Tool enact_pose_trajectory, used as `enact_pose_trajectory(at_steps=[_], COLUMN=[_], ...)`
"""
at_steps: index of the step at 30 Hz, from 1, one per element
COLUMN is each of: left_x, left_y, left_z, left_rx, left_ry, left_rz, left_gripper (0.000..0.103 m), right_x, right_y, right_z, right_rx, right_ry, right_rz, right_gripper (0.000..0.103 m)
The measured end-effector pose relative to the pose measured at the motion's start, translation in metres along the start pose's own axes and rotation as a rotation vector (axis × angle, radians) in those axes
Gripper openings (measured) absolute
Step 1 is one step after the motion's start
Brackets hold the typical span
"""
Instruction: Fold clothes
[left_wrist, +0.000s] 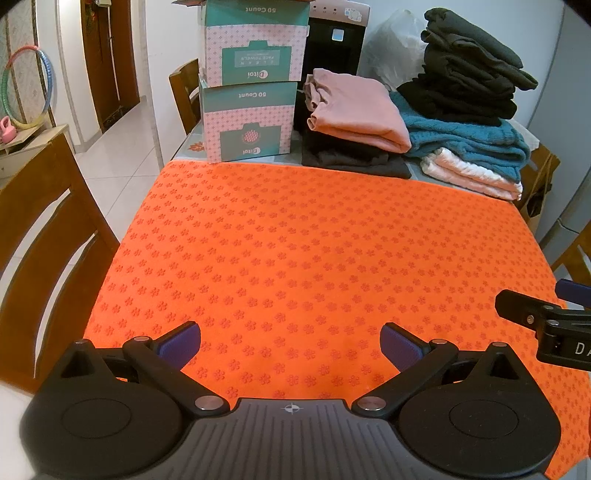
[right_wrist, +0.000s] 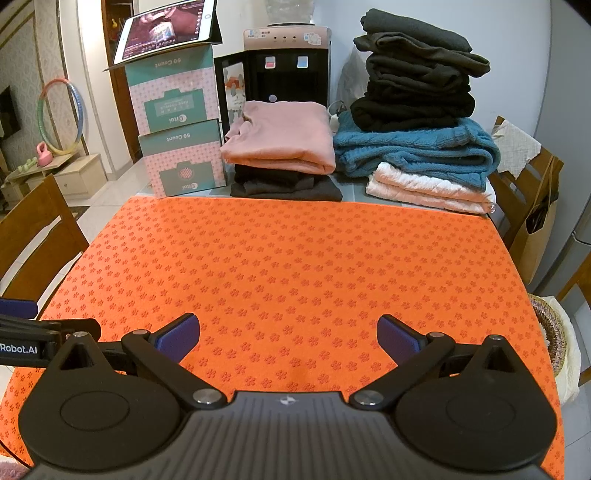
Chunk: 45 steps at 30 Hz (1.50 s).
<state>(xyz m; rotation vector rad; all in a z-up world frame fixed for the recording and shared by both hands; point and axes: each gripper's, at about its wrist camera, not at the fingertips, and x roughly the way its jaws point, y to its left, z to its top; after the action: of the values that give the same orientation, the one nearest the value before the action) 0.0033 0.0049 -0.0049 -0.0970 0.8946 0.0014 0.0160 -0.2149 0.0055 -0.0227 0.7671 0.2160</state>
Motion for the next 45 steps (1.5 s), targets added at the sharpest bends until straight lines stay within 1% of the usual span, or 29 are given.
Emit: enact_pose_trajectory(at_steps=[45], left_x=[0.0078], left_y=[0.0006], left_z=[0.0016], left_rx=[-0.004], left_ry=[0.034], left_rz=[0.01], left_gripper=[0.103], right_x=[0.0086], right_y=[0.0005], right_z=[0.0023], right_rx=[0.006], right_ry=[0.028], right_rz=[0.007], right_gripper=[0.103])
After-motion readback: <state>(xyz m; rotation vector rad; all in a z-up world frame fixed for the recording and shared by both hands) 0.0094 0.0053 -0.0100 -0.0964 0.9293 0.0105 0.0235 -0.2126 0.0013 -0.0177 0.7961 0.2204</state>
